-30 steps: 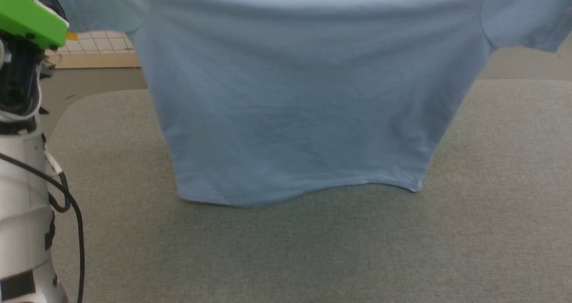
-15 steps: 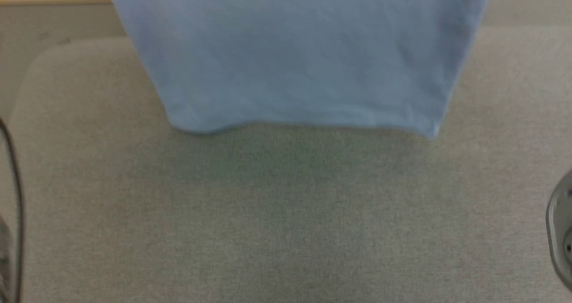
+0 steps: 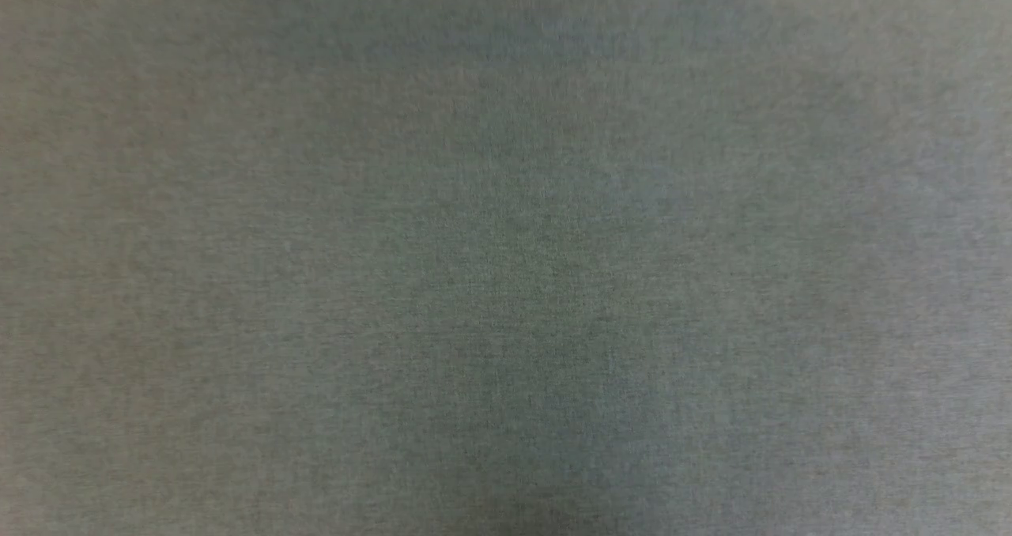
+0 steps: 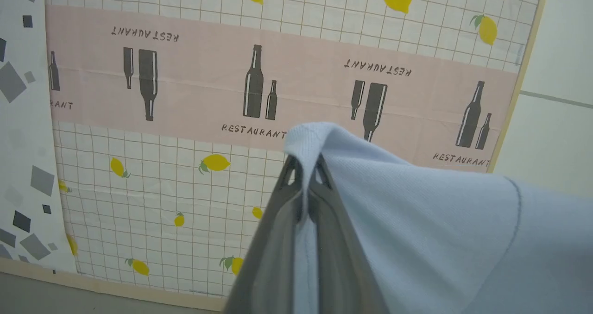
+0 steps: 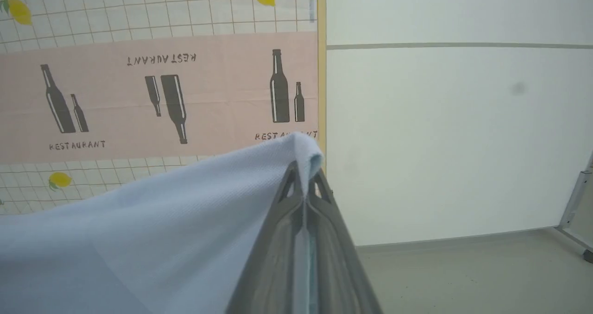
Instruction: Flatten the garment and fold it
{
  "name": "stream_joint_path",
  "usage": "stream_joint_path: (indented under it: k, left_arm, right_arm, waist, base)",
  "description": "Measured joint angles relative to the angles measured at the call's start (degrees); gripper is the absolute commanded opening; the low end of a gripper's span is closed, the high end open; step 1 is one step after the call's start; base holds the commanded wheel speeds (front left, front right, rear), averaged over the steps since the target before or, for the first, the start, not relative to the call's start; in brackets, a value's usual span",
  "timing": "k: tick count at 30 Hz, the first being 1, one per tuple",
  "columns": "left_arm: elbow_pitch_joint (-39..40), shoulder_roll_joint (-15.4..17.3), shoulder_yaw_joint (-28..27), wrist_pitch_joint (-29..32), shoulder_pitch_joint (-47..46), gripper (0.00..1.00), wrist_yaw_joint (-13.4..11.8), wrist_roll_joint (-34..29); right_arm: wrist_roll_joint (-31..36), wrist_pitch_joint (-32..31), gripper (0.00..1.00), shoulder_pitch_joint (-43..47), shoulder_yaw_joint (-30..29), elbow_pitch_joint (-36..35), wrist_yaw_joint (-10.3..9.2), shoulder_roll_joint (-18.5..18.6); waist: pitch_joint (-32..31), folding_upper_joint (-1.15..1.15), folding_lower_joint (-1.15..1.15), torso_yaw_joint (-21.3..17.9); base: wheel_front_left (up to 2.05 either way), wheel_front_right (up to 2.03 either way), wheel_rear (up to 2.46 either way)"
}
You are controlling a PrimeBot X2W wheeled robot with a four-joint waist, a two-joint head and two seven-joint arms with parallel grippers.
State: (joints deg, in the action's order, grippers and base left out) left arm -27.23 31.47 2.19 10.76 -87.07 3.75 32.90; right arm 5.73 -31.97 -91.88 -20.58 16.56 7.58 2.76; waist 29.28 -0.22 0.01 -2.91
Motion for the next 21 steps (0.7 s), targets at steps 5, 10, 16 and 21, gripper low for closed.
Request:
stream_joint_path:
  k: [5, 10, 16, 21]
  left_arm:
    - [-2.61, 0.18, -0.24, -2.82, -0.51, 0.0, 1.11, 0.42]
    - [-5.7, -0.55, 0.48, -5.0, 0.21, 0.0, 2.23, 1.41]
    - [-10.53, -3.48, 2.88, -10.66, 12.54, 0.0, 3.31, 4.55]
    - [-12.12, -6.45, 5.01, -14.57, 25.58, 0.0, 3.32, 7.69]
  right_arm:
    - [-0.64, 2.96, 0.0, -1.01, -0.15, 2.0, 0.0, -0.02]
    - [-2.46, 4.93, 0.0, 0.71, 0.26, 4.01, 0.0, 0.01]
    - [-8.25, 9.39, 0.0, 16.24, 3.49, 4.97, 0.0, 0.02]
    - [-13.04, 11.99, 0.0, 30.66, 4.85, 5.03, -0.01, 0.04]
  waist:
    - [4.37, 0.0, 0.0, -0.04]
    - [6.39, 0.0, 0.0, 0.76]
    - [3.03, 0.0, -0.01, 2.03]
    - [-1.67, 0.0, -0.01, 2.78]
  base:
    - [0.0, 0.0, 0.0]
    - [0.0, 0.0, 0.0]
    - [0.0, 0.0, 0.0]
    - [0.0, 0.0, 0.0]
